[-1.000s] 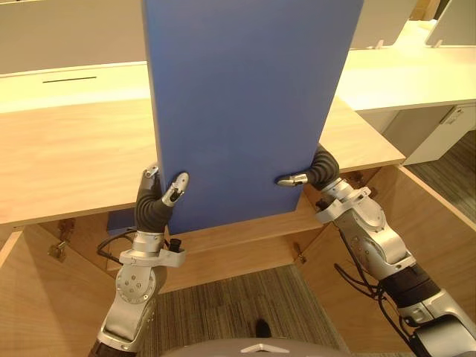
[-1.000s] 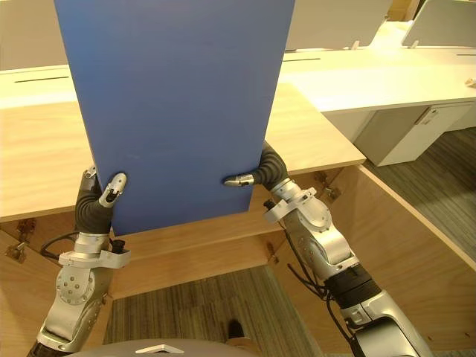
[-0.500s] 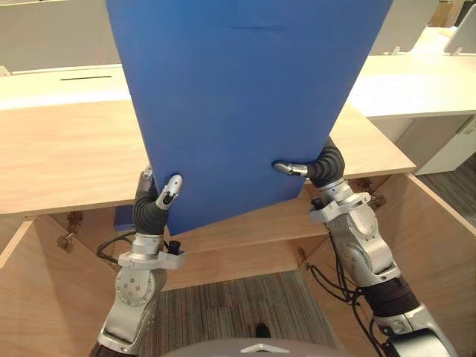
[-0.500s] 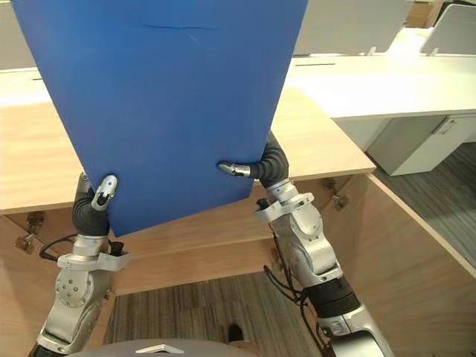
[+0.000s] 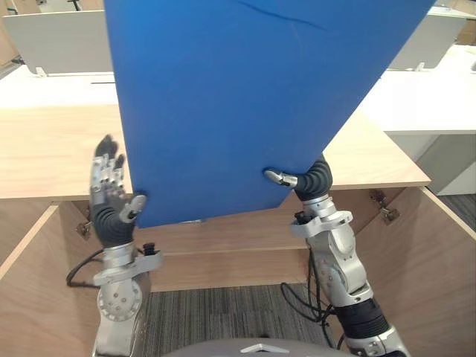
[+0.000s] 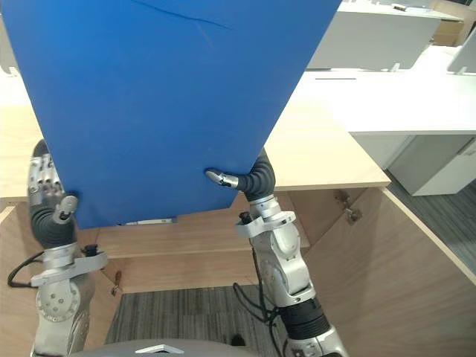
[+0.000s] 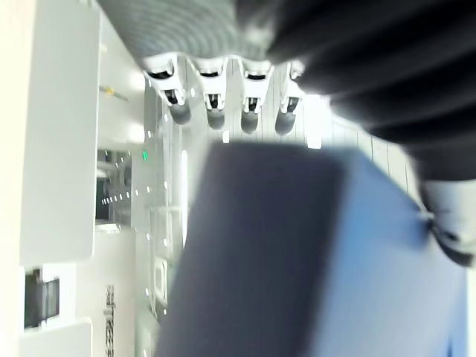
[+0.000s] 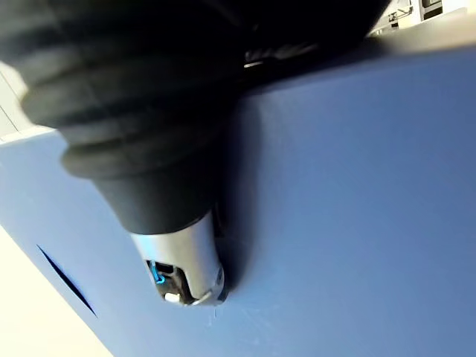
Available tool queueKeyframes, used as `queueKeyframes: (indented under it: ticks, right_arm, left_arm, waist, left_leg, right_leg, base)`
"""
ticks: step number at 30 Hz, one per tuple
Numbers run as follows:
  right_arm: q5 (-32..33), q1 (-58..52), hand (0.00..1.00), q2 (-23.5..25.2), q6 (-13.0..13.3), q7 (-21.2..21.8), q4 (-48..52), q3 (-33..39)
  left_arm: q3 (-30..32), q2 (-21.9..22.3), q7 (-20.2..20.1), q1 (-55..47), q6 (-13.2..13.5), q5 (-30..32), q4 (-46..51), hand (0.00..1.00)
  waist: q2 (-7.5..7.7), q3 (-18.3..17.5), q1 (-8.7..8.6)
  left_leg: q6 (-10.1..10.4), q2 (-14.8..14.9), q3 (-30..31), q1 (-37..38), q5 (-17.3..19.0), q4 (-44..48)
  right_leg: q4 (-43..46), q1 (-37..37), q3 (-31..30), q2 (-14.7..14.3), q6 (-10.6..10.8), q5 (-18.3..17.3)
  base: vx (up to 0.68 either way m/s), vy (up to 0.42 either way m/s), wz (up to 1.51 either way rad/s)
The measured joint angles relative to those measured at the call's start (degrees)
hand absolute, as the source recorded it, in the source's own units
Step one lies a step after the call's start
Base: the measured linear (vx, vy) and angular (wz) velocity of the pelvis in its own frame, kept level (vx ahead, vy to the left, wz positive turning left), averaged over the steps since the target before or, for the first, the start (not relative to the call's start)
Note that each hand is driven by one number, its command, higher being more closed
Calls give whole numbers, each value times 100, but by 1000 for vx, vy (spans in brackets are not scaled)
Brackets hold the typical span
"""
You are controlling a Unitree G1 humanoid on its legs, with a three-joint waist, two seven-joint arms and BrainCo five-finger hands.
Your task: Walk over to the cabinet, pick up the folder, carry it to the office cabinet, place the folder inside the office cabinet, then close the office cabinet door
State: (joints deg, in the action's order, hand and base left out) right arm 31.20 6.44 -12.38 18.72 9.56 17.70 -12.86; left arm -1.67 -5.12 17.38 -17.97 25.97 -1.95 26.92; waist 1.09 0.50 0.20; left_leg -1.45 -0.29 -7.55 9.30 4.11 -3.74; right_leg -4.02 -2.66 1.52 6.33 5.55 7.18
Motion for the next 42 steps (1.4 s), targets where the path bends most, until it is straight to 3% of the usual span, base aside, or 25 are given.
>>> queueKeyframes:
  ticks: [6,12,15,20,28,42]
  right_arm:
    - [2,-177,100,111,16,2,-5,6]
    - [3,-177,100,116,11,11,-73,11]
    - [0,-176,100,131,6,3,-84,9]
    - [-64,-178,100,254,6,-44,-326,1]
    - [-966,-183,100,341,13,-270,-342,-399]
    - [-2427,-627,100,166,40,-430,-320,-1595]
  left_arm:
    - [545,340,110,-396,-60,-52,-167,0]
    - [614,458,-114,-533,-249,-49,-1088,0]
    - [600,465,-324,-538,-394,-49,-2046,0]
    - [606,464,-645,-507,-862,-70,-3631,0]
    - [592,365,-815,-140,-1132,121,-5473,0]
    - [-217,34,-779,491,-1127,900,-7090,0]
  waist:
    - [-12,22,60]
    - [21,45,147]
    - [58,86,170]
    - [125,143,153]
    - [125,246,144]
    - [115,485,33]
  left_leg:
    - [53,9,312,98,-120,-115]
    - [53,39,511,54,-202,-113]
    - [59,39,594,57,-212,-113]
    - [60,40,578,66,-210,-113]
    - [97,86,382,68,-183,-112]
    - [236,228,-88,-179,81,137]
  right_leg:
    - [229,-132,284,45,65,-392]
    - [252,-185,524,47,41,-448]
    - [251,-221,573,51,40,-466]
    - [258,-220,560,46,35,-474]
    - [281,-130,406,9,26,-474]
    - [296,277,-66,-173,-51,-457]
  base:
    - [-39,-48,31]
    - [-17,-43,20]
    - [-11,-18,9]
    - [-18,-9,-1]
    - [-33,-17,-10]
    - [2,-20,-19]
